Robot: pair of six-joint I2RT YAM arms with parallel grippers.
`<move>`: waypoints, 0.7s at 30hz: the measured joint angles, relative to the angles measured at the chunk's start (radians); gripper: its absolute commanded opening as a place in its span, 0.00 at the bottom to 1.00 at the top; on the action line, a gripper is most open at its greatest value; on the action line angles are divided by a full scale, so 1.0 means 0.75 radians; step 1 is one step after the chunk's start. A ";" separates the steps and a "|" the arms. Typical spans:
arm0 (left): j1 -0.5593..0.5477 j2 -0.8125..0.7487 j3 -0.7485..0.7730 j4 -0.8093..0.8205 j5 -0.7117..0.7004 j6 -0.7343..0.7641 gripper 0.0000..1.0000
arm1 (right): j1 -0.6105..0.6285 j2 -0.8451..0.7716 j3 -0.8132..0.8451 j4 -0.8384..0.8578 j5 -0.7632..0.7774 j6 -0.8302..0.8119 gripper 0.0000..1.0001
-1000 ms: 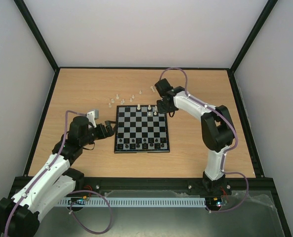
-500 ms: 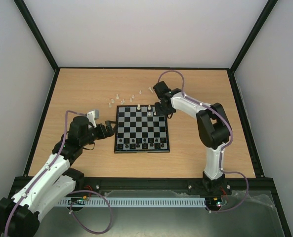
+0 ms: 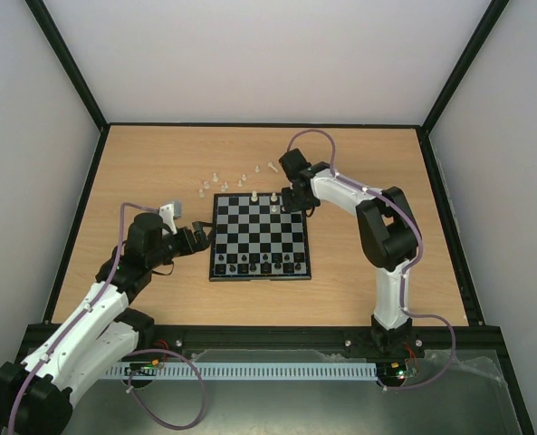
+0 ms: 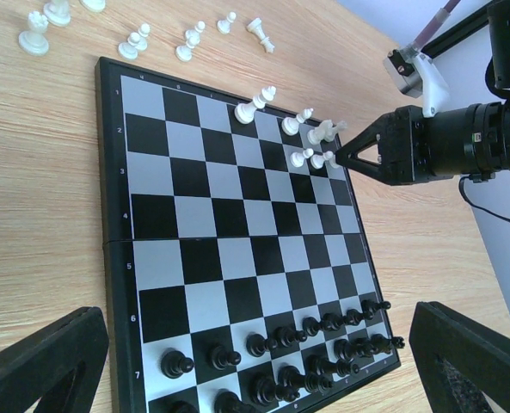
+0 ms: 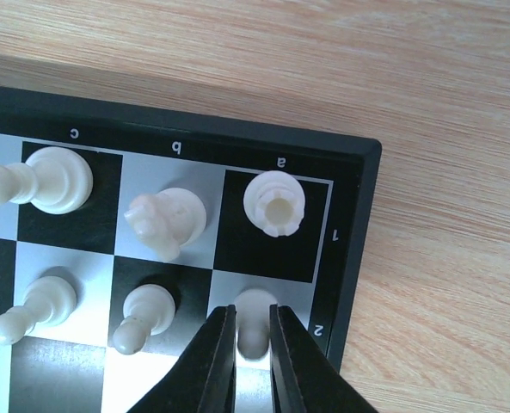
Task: Set up the chess pieces on the board
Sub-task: Place the chess piece on the chessboard.
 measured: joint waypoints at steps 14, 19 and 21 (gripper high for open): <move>0.000 0.005 0.000 0.002 0.000 0.001 0.99 | 0.000 -0.033 -0.018 -0.001 -0.004 0.002 0.20; 0.000 0.057 0.000 0.010 0.001 0.000 0.99 | 0.000 -0.157 -0.069 -0.001 -0.004 0.002 0.22; 0.000 0.065 0.000 0.011 0.001 0.000 0.99 | 0.000 -0.205 -0.083 -0.002 -0.004 0.002 0.23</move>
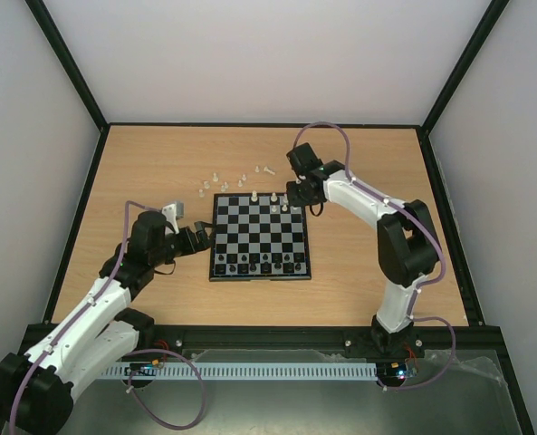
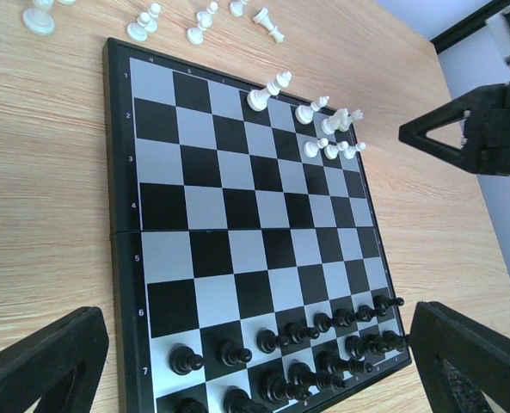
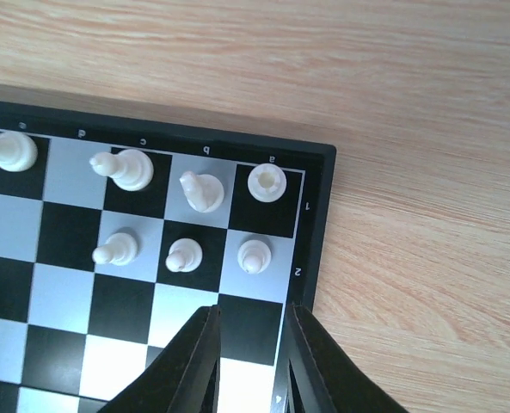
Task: Set up the chess pieces on the board
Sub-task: Place the chess piece on the chessboard, then reset both arms
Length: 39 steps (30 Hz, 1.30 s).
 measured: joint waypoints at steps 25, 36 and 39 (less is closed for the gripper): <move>0.000 -0.023 -0.020 0.076 -0.026 0.009 0.99 | 0.001 -0.127 -0.100 0.034 0.040 0.034 1.00; -0.015 -0.197 -0.054 0.037 -0.201 -0.001 0.99 | 0.001 -0.653 -0.464 0.172 0.260 0.024 0.99; -0.040 -0.294 -0.077 0.027 -0.257 -0.012 0.99 | -0.003 -0.851 -0.651 0.299 0.391 0.016 0.99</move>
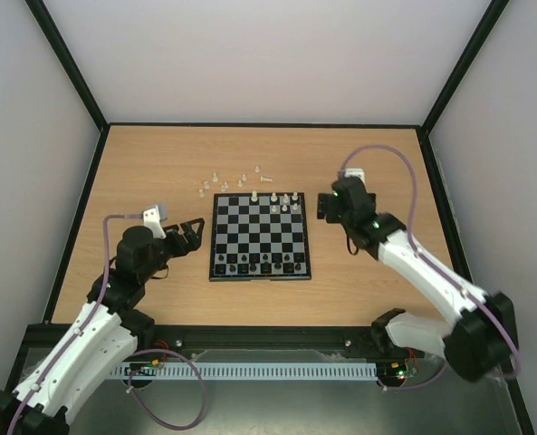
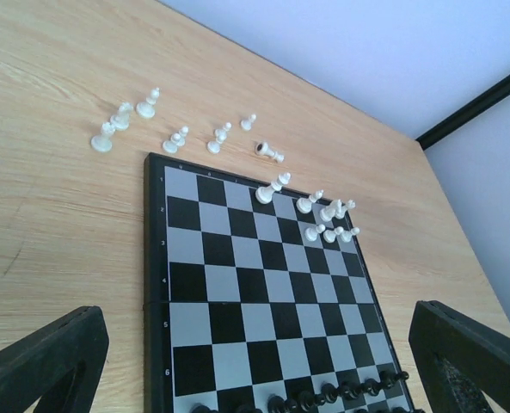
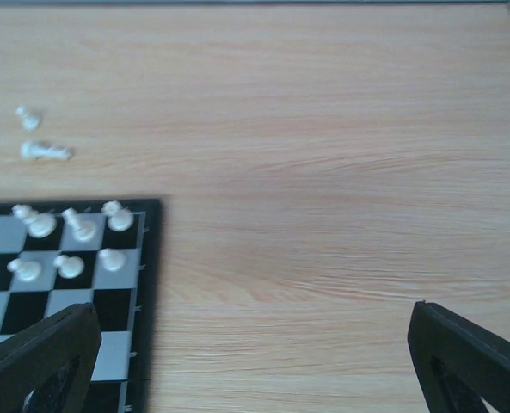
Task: Set up the chess pieces on the board
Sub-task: Reset both arms
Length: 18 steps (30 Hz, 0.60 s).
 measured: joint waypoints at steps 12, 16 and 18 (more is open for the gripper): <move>-0.139 0.223 -0.160 0.443 -0.315 0.051 0.99 | -0.401 -0.577 -0.549 0.564 0.145 -0.056 0.99; -0.138 0.495 -0.157 0.636 -0.509 0.132 0.99 | -0.459 -0.451 -0.660 0.742 0.128 -0.041 0.99; -0.125 0.590 -0.153 0.692 -0.574 0.181 0.99 | -0.466 -0.365 -0.738 0.860 0.135 -0.037 0.99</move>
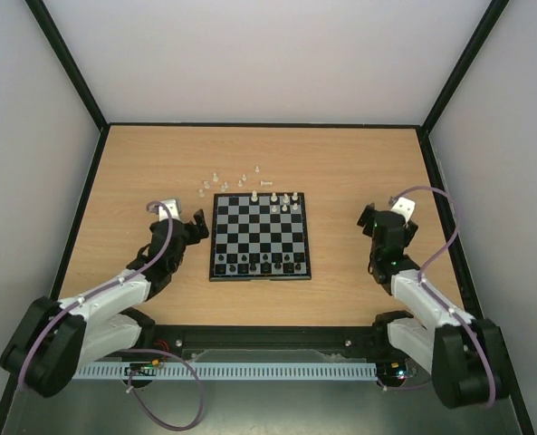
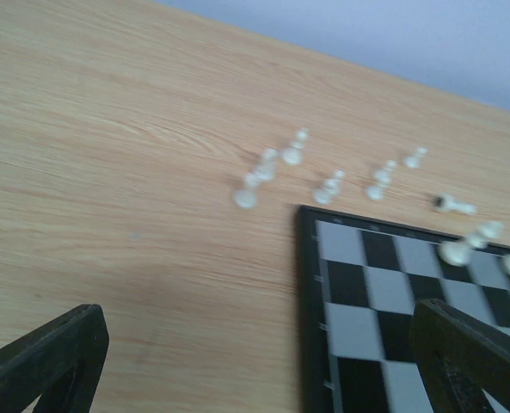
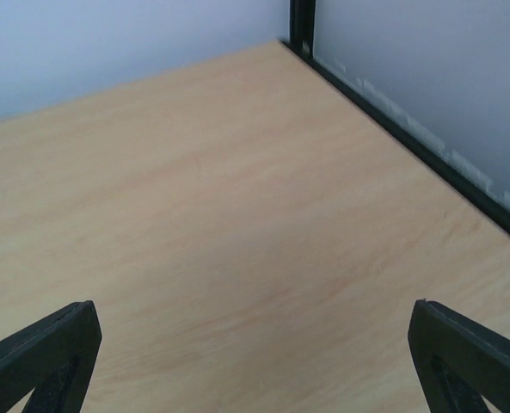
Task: Set up the chess pieces on the board
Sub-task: Reset both arms
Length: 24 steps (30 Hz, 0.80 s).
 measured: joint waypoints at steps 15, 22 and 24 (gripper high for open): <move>0.150 0.396 0.027 0.479 -0.058 0.312 0.99 | -0.137 0.533 -0.125 0.625 0.094 0.025 0.99; 0.189 0.169 0.047 0.449 -0.012 0.435 0.99 | -0.169 0.665 -0.095 0.704 0.063 0.043 0.98; 0.260 0.146 0.053 0.461 0.001 0.462 0.99 | -0.161 0.687 -0.077 0.706 0.061 0.039 0.99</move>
